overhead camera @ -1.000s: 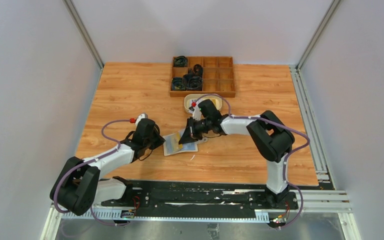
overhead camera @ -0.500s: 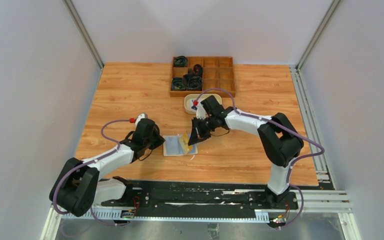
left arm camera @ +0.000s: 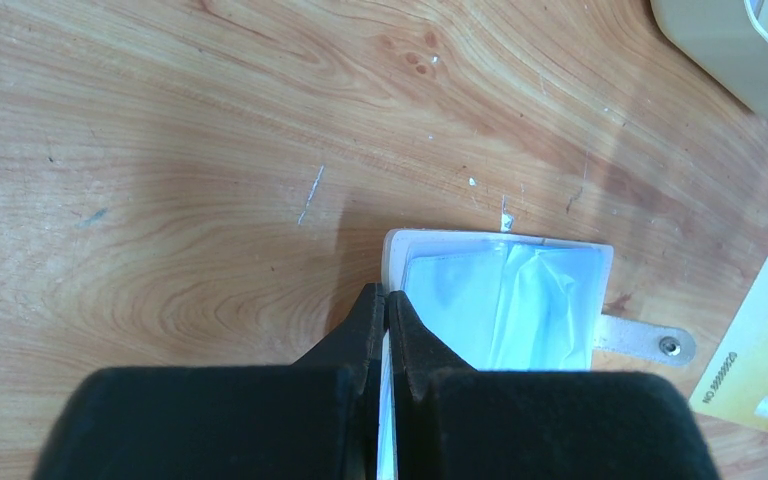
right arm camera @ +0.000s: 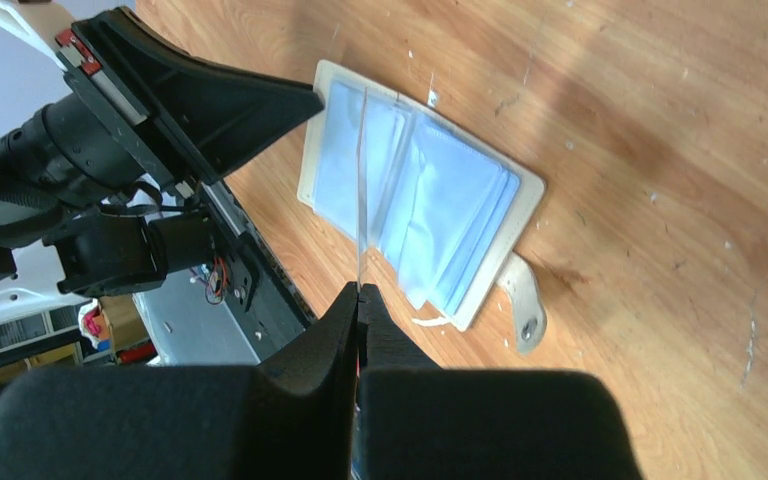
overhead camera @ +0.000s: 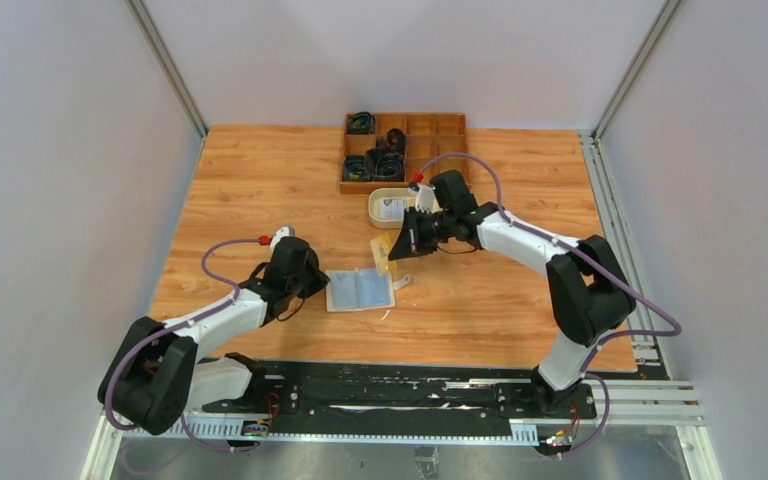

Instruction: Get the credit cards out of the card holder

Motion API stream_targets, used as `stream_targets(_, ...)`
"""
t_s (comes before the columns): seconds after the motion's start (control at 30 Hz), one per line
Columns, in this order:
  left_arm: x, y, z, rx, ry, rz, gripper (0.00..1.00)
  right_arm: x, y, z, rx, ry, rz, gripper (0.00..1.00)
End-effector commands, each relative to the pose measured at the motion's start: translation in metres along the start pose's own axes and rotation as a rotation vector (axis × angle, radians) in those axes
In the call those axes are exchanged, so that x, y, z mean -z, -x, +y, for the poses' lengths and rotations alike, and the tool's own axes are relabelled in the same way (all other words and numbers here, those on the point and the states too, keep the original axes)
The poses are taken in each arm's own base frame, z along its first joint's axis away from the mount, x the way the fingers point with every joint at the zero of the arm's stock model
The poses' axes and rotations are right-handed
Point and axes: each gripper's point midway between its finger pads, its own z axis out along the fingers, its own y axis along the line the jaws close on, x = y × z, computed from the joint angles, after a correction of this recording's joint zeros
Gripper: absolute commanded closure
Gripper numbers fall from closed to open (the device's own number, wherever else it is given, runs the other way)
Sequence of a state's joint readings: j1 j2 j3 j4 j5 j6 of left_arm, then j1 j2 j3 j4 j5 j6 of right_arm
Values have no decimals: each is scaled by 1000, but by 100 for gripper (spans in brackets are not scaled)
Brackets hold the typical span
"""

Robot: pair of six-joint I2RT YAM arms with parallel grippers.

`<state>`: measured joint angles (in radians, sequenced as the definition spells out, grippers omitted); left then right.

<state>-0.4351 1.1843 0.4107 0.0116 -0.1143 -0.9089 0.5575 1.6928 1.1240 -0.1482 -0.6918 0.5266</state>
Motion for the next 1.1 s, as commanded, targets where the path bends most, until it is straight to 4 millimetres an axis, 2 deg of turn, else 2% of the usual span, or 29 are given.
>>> stream_targets(0.0,1,2,1,-19,7,-9,100,-14,3,3,28,-2,17,100)
stream_targets(0.17,1,2,2,-18,9,-14,100,-27,-12,-10,-14,-13,45,100)
stream_targets(0.47,-1,2,0,-22,10,-6,100,-52,-56,-45,-17,-127,144,100)
stream_targets(0.63,1,0,5,-26,30,2,100,-57,-69,-58,1,-197,176,100)
stream_targets(0.8,1,1,5,-34,35,2,100,-43,-69,-76,35,-332,186,100)
stream_targets(1.07,2,2,4,-39,36,1,100,-2,-55,-105,132,-608,179,100)
